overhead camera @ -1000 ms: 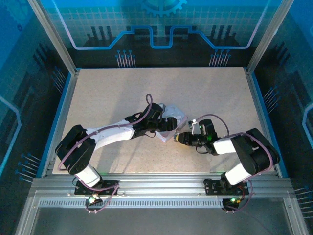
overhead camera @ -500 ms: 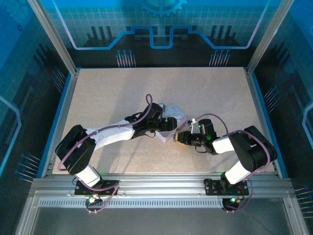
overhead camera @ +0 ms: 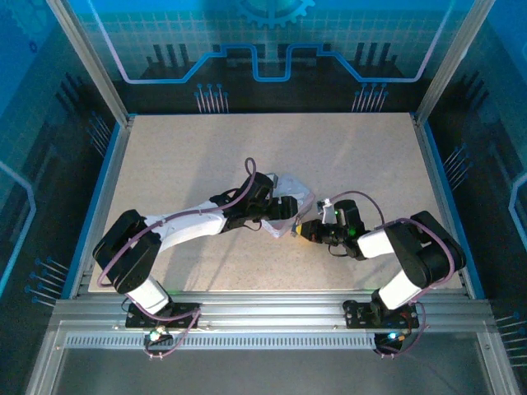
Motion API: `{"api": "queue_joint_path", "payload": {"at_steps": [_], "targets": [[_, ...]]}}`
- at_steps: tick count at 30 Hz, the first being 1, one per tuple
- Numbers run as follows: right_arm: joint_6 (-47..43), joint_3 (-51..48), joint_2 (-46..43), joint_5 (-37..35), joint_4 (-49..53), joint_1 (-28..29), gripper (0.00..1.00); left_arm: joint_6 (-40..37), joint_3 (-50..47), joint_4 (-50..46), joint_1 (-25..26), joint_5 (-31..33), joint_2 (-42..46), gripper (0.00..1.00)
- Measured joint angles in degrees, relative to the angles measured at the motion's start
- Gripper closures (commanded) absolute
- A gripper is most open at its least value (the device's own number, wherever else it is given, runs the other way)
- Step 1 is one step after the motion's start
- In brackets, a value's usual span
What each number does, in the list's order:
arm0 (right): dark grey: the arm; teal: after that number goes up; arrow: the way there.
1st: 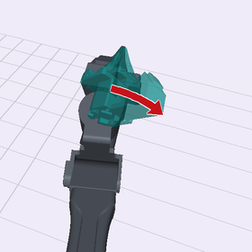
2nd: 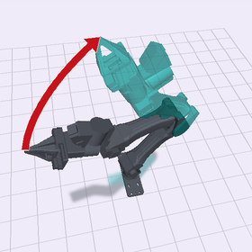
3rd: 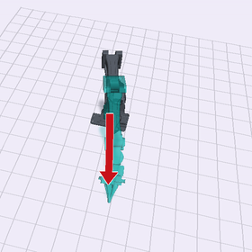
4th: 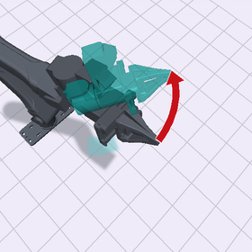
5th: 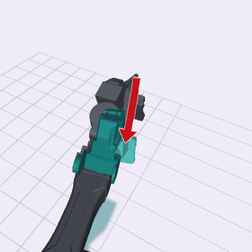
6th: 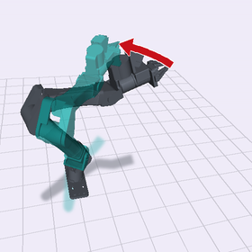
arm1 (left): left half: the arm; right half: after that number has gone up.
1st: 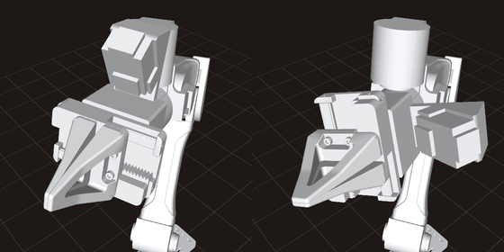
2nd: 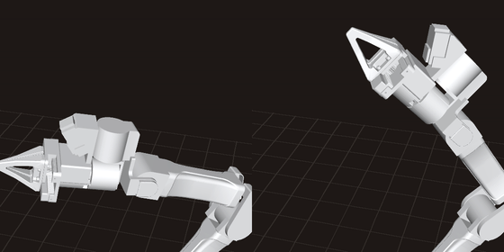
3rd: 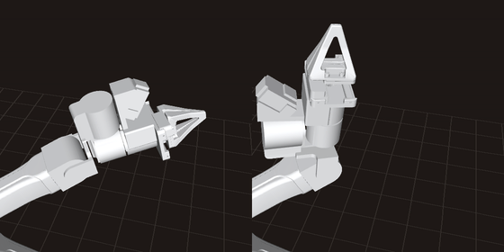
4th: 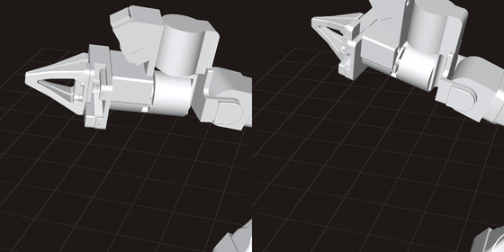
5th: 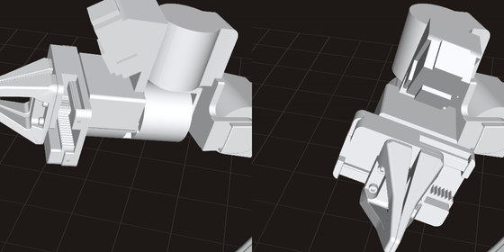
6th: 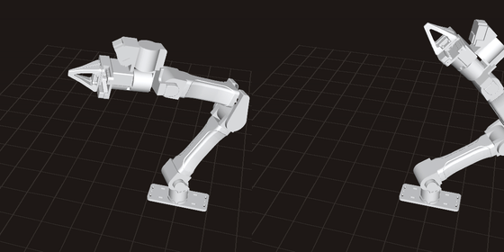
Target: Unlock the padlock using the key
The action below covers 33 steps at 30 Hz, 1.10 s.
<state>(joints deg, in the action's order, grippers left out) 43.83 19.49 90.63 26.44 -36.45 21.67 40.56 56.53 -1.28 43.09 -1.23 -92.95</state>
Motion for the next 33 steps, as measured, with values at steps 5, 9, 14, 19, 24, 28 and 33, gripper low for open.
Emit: {"api": "queue_joint_path", "payload": {"at_steps": [5, 9, 14, 19, 24, 28, 33], "targets": [[1.7, -0.02, -0.87, -1.03, 0.57, 0.0, 0.97, 0.0, -0.87, 1.22, 0.04, 0.0, 0.39, 0.17], [2.75, -0.02, -1.99, -2.03, 1.27, 0.0, 0.97, 0.0, -1.2, 1.73, 0.13, 0.02, 0.55, 0.17], [3.61, 0.15, -3.56, -2.64, 3.15, -0.02, 0.97, 0.0, -1.49, 2.25, 0.26, 0.17, 0.55, 0.17], [4.42, 1.16, -5.49, -4.07, 6.62, -0.07, 0.97, 0.0, -1.88, 3.17, 0.33, 0.15, 0.59, 0.17], [4.66, 2.14, -6.62, -5.03, 9.77, -0.26, 0.97, 0.0, -1.97, 3.41, 0.37, 0.15, 0.66, 0.16], [4.66, 2.56, -6.84, -5.22, 11.02, -0.5, 0.97, 0.02, -1.97, 3.45, 0.42, 0.13, 0.74, 0.15], [4.63, 2.6, -6.84, -5.18, 11.17, -0.92, 0.97, 0.0, -1.97, 3.45, 0.59, 0.02, 0.76, 0.15]]}}
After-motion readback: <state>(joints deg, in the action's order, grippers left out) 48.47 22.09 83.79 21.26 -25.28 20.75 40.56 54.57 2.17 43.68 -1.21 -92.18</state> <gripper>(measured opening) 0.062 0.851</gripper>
